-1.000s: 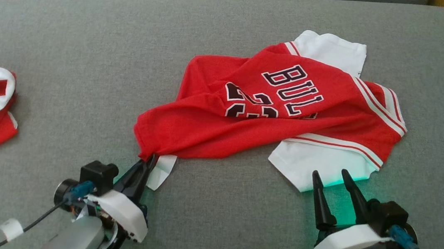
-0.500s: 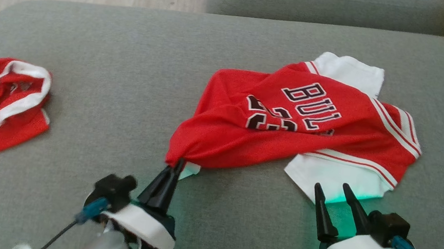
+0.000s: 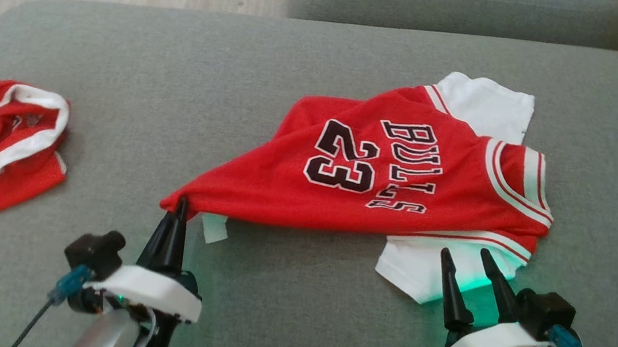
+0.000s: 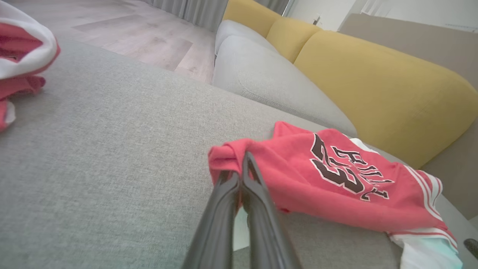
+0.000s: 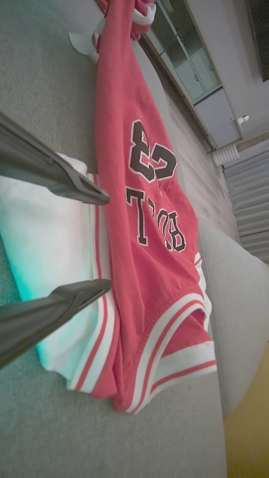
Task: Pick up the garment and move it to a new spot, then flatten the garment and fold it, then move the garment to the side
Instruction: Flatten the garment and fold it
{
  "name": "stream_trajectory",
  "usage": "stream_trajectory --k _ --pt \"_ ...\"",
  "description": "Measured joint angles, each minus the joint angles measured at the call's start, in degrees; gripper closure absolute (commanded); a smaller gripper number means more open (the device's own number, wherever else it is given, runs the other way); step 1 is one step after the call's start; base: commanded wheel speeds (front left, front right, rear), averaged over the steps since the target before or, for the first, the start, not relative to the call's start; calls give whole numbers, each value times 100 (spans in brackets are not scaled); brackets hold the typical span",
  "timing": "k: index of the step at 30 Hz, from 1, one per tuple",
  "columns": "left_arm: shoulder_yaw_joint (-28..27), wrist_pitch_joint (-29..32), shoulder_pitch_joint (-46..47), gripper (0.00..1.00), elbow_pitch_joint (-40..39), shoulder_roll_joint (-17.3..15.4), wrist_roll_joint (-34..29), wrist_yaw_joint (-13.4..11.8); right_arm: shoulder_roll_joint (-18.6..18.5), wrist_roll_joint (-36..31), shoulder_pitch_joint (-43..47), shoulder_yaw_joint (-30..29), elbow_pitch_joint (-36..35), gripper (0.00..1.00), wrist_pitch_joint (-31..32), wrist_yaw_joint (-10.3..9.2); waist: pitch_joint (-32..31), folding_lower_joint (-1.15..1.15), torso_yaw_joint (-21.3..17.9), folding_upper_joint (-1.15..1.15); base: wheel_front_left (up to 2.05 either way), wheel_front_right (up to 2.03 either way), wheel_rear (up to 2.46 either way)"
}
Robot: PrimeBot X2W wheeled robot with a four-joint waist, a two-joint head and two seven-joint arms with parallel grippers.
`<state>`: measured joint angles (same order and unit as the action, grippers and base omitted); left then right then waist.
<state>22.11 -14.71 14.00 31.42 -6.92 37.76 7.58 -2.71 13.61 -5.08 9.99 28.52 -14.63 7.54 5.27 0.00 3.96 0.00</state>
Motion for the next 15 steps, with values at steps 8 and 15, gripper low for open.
stream_trajectory --k 8,15 --pt "-448 0 957 56 1165 114 -257 -342 0 -5 -98 34 -18 0 0 0 305 1 -314 0 0 0 0" --pt "-1327 0 1073 0 847 92 -1137 -1060 -1 -47 -229 -243 -197 0 0 0 429 2 -538 0 0 0 0"
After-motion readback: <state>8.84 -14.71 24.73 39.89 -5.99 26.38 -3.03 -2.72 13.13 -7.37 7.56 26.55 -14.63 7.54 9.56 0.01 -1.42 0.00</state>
